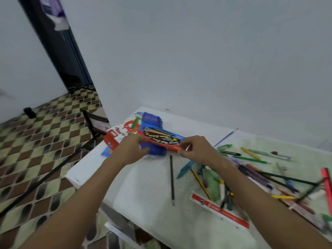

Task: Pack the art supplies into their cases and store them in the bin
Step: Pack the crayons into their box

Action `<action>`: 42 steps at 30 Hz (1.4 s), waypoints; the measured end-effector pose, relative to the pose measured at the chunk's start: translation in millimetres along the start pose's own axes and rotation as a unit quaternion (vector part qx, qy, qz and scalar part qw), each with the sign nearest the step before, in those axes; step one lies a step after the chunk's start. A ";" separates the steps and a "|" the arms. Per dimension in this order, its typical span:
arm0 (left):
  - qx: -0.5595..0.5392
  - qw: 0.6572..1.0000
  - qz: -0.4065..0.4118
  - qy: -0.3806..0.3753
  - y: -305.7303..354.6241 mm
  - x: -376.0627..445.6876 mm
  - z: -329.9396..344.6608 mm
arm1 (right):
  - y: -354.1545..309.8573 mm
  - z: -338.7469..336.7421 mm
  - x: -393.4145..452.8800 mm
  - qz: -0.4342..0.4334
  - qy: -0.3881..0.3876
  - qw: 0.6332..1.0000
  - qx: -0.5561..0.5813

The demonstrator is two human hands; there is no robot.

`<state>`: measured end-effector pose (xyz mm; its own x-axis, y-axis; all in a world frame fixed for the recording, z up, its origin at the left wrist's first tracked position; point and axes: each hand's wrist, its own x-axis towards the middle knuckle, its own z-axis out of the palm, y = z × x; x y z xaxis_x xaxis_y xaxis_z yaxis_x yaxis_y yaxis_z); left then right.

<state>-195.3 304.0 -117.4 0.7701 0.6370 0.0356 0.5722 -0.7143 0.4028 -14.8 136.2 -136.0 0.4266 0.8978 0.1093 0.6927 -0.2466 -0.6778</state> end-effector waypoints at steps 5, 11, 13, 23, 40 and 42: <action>0.037 0.993 -0.099 0.058 -67.6 20.2 -7.0 | -18.5 52.0 30.3 0.025 0.018 1.000 -0.007; -0.036 0.990 -0.137 0.001 -77.3 22.8 19.5 | -36.1 92.1 44.7 0.032 0.031 0.999 -0.012; -0.050 0.990 -0.134 0.002 -71.0 18.6 26.2 | -35.2 97.6 45.6 0.026 0.048 0.998 -0.036; 0.011 0.973 -0.203 0.106 -106.7 47.7 7.7 | -7.0 90.6 44.5 0.030 0.105 0.987 -0.115; -0.368 0.924 -0.076 0.071 -28.5 84.9 25.4 | 15.0 38.8 52.1 -0.013 0.119 0.982 -0.146; -0.339 0.937 -0.062 0.047 -24.8 91.2 30.1 | 23.6 39.9 52.0 0.017 0.091 0.984 -0.155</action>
<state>-130.8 371.1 -151.7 0.6625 0.7488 0.0171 0.3206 -0.3042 0.8970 0.5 191.6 -175.3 0.5297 0.8143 0.2373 0.8085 -0.4001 -0.4315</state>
